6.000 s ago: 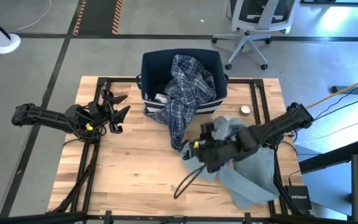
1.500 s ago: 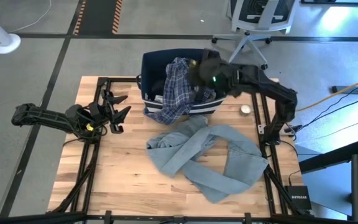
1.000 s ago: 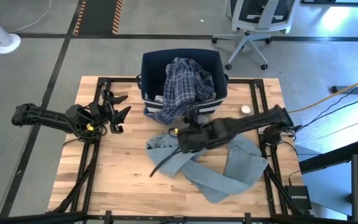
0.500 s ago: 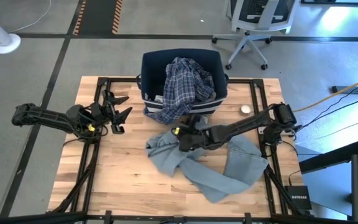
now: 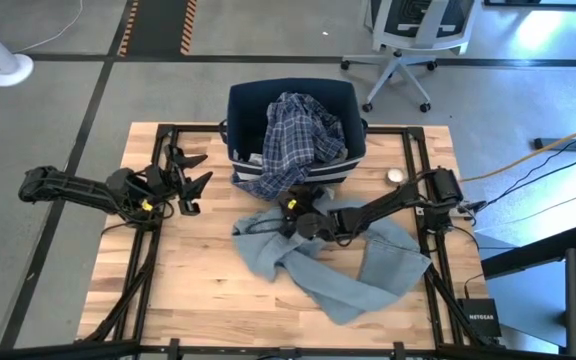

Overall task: Sort clothes
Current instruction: Put the blue long sleeve shirt into the blue laundry bin

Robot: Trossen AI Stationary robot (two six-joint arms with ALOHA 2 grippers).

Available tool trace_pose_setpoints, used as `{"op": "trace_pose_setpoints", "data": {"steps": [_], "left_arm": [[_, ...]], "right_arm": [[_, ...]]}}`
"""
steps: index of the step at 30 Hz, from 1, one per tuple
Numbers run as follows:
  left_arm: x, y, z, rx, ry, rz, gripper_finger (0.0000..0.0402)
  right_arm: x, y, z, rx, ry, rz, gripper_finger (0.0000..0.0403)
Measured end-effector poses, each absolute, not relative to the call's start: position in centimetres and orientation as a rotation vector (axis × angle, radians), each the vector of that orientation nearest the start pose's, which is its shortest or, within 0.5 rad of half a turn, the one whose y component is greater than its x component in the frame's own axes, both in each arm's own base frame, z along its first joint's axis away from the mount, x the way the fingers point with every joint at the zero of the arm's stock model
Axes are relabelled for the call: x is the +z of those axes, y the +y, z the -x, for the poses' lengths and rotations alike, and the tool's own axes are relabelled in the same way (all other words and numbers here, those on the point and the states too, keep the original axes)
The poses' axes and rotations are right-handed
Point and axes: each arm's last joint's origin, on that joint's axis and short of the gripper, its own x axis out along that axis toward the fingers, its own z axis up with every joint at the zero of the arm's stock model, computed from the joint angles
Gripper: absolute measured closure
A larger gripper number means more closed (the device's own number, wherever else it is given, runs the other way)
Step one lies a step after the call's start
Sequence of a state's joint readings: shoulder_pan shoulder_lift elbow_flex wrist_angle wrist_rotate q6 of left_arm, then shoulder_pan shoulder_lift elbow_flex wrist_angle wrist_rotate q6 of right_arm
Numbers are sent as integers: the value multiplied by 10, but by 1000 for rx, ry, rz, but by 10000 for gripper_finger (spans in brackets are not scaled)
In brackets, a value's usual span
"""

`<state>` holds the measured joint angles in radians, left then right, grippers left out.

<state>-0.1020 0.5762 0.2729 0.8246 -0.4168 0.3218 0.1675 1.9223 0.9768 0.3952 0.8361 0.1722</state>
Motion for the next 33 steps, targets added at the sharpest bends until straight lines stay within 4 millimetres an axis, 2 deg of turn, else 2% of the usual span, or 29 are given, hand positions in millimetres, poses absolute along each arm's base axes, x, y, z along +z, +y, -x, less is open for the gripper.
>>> {"op": "trace_pose_setpoints", "data": {"steps": [4, 7, 12, 19, 23, 27, 33], "left_arm": [[279, -2, -132, 385, -452, -177, 194], [279, -2, -132, 386, -452, -180, 194], [279, -2, -132, 387, -451, -184, 194], [279, -2, -132, 386, -451, -182, 194], [279, -2, -132, 387, -451, -186, 194], [279, -2, -132, 386, -452, -181, 194], [279, -2, -132, 386, -452, -180, 194]], "right_arm": [[144, 32, -380, -677, 396, 78, 178], [150, 31, -384, -644, 346, 99, 178], [168, 35, -392, -571, 232, 182, 178], [200, 45, -410, -375, 139, 298, 189], [230, 56, -416, -341, 111, 424, 234], [262, 62, -417, -350, 175, 585, 292], [331, 57, -417, -401, 285, 760, 366]]}}
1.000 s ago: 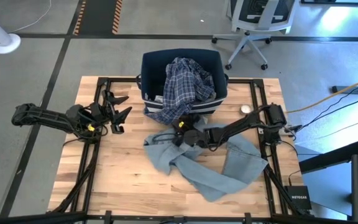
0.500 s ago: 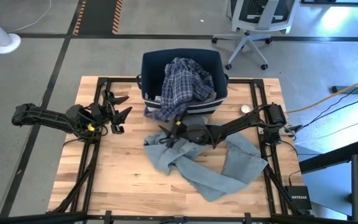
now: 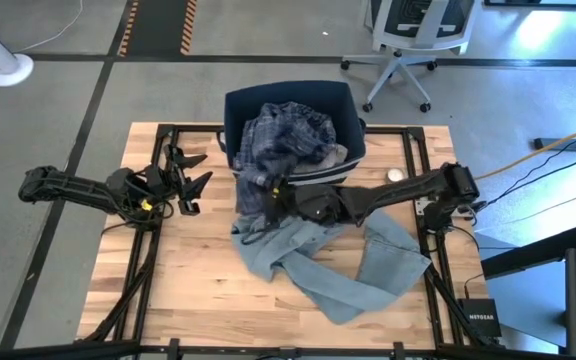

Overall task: Sort clothes
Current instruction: Put the blue long sleeve shirt into the blue laundry bin

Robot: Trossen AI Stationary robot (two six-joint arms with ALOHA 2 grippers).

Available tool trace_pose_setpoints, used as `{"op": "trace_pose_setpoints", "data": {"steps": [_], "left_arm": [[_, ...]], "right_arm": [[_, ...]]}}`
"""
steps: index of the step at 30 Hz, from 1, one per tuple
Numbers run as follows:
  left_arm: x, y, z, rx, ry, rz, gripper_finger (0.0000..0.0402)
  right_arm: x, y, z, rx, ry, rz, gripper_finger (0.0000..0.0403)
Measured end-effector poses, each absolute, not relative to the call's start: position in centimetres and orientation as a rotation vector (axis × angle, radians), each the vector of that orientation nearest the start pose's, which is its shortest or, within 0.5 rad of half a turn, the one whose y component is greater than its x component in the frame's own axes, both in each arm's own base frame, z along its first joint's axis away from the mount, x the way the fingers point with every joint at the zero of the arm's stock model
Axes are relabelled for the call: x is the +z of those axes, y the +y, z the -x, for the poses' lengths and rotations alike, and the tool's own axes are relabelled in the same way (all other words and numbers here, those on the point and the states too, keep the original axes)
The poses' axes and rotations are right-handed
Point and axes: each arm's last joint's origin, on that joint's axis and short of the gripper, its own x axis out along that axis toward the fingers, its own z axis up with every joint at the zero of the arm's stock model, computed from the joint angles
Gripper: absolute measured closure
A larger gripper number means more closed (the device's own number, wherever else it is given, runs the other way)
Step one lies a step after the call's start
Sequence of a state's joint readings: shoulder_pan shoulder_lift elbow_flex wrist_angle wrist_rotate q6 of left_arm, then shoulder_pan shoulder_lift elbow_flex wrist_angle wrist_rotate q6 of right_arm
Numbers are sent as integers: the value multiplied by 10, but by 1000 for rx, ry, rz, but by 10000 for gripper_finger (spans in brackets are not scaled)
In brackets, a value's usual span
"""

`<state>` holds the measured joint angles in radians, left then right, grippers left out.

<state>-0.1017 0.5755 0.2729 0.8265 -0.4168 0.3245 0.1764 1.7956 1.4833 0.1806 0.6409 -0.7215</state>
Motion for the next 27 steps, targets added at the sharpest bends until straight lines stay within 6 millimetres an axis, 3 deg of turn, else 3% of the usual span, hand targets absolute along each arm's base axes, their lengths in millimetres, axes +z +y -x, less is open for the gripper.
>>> {"op": "trace_pose_setpoints", "data": {"steps": [6, 12, 15, 21, 27], "left_arm": [[279, -2, -132, 385, -454, -178, 194], [279, -2, -132, 386, -453, -178, 194], [279, -2, -132, 385, -453, -178, 194], [279, -2, -132, 387, -452, -185, 194], [279, -2, -132, 387, -452, -185, 194]], "right_arm": [[404, 34, -411, -626, 377, 905, 394], [467, -12, -396, -828, 381, 934, 361], [488, -40, -386, -921, 369, 909, 350], [493, -80, -375, -1037, 451, 868, 354], [451, -96, -372, -963, 727, 802, 356]]}}
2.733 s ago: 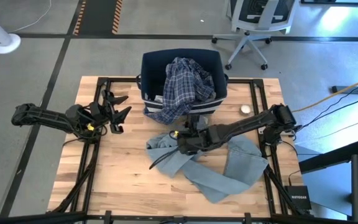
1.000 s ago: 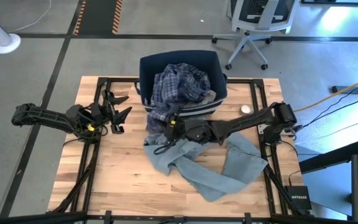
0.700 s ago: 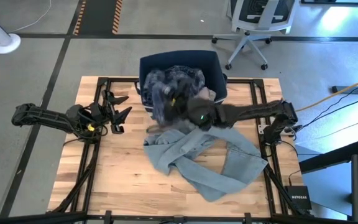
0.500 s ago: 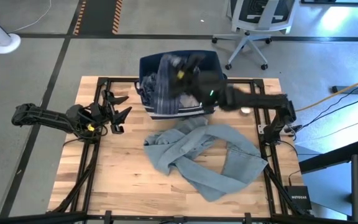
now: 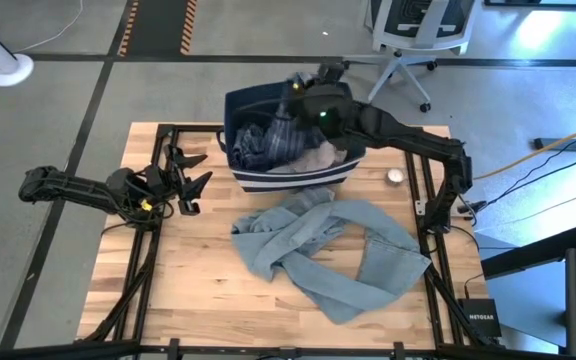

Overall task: Sort clothes
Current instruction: Put the blue long sleeve shirt into the blue laundry bin, then put the blue pants into the blue laundry bin

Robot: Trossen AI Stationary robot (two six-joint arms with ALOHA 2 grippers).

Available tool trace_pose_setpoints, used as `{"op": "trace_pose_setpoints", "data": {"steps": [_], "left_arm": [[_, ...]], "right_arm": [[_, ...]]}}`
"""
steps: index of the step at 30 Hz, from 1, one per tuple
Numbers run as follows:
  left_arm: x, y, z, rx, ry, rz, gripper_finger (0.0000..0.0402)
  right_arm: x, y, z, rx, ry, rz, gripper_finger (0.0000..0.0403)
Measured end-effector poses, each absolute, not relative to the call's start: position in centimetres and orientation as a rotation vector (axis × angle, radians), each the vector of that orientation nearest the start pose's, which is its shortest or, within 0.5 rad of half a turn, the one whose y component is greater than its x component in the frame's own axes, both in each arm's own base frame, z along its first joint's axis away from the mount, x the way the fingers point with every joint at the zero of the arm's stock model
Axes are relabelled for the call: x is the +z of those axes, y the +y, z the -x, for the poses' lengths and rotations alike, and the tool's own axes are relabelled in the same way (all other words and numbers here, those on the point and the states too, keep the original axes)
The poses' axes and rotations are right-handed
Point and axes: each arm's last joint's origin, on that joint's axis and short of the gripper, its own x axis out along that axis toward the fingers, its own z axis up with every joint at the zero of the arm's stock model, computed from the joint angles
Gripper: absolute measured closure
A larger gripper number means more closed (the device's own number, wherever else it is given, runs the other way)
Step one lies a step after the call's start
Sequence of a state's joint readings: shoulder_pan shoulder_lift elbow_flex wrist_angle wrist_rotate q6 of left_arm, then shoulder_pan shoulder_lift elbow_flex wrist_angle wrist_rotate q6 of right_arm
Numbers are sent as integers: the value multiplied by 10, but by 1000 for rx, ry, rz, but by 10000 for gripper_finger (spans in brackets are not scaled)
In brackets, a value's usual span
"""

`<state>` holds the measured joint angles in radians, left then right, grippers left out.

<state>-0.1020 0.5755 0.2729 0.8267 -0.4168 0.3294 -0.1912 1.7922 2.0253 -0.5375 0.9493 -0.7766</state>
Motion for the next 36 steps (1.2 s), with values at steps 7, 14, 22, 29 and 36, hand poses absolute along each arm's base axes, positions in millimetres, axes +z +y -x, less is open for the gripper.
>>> {"op": "trace_pose_setpoints", "data": {"steps": [7, 14, 22, 29, 36], "left_arm": [[279, -2, -132, 385, -453, -178, 194], [279, -2, -132, 387, -452, -183, 194], [278, -2, -133, 382, -445, -174, 194], [278, -2, -133, 381, -445, -171, 194], [278, -2, -133, 382, -445, -173, 194]], "right_arm": [[404, -106, -351, -706, 1048, 620, 305], [443, -89, -328, -511, 995, 468, 221], [486, -55, -310, -445, 788, 409, 198], [487, -45, -305, -475, 812, 437, 198], [484, -52, -305, -755, 822, 445, 198]]}}
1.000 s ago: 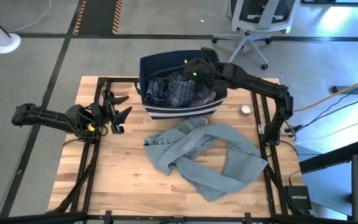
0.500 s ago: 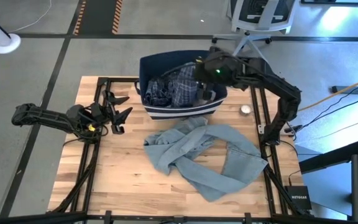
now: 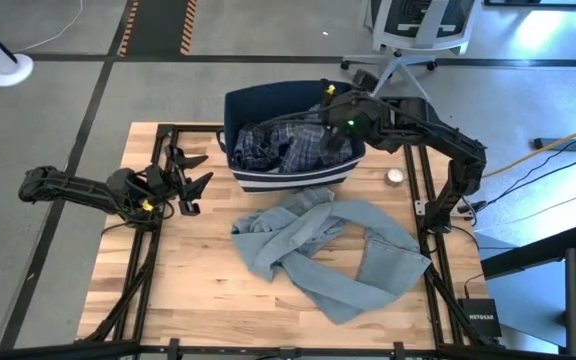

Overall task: Sort clothes
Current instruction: Put the blue pants into the blue laundry bin

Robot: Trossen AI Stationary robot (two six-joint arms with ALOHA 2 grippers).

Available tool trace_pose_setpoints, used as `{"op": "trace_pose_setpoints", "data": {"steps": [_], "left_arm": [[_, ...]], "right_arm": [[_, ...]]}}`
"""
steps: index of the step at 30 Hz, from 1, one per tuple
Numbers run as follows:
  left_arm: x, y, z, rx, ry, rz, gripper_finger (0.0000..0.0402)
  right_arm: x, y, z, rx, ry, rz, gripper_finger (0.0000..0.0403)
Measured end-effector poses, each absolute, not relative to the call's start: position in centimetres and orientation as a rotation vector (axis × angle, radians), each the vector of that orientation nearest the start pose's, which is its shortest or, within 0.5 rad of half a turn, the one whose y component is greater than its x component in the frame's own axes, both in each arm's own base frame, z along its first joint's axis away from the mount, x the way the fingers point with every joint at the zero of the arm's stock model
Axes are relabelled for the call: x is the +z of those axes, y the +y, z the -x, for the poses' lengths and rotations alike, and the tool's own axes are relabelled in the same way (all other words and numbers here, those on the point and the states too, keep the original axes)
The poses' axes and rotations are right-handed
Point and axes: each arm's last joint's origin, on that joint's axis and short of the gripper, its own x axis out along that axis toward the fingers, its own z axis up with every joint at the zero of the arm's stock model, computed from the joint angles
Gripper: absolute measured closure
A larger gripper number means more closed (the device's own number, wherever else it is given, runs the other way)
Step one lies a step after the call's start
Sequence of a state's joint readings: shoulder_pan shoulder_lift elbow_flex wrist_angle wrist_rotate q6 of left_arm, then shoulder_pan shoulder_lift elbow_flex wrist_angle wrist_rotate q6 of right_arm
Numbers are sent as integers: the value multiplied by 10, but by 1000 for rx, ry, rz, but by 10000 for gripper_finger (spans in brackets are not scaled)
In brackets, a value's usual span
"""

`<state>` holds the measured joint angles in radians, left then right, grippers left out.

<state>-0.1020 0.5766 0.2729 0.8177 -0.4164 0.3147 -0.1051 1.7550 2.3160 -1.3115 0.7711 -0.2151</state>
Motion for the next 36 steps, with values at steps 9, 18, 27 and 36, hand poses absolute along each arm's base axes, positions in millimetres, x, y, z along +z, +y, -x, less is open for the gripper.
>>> {"op": "trace_pose_setpoints", "data": {"steps": [9, 18, 27, 36], "left_arm": [[277, -2, -133, 383, -438, -182, 194], [277, -2, -133, 384, -436, -190, 194], [277, -2, -133, 376, -442, -153, 194], [277, -2, -133, 376, -442, -156, 194]], "right_arm": [[459, -27, -318, -353, 904, 391, 198], [414, 87, -316, -144, 997, 583, 198], [307, 179, -298, -142, 1002, 576, 198], [238, 194, -269, -202, 1067, 549, 198]]}}
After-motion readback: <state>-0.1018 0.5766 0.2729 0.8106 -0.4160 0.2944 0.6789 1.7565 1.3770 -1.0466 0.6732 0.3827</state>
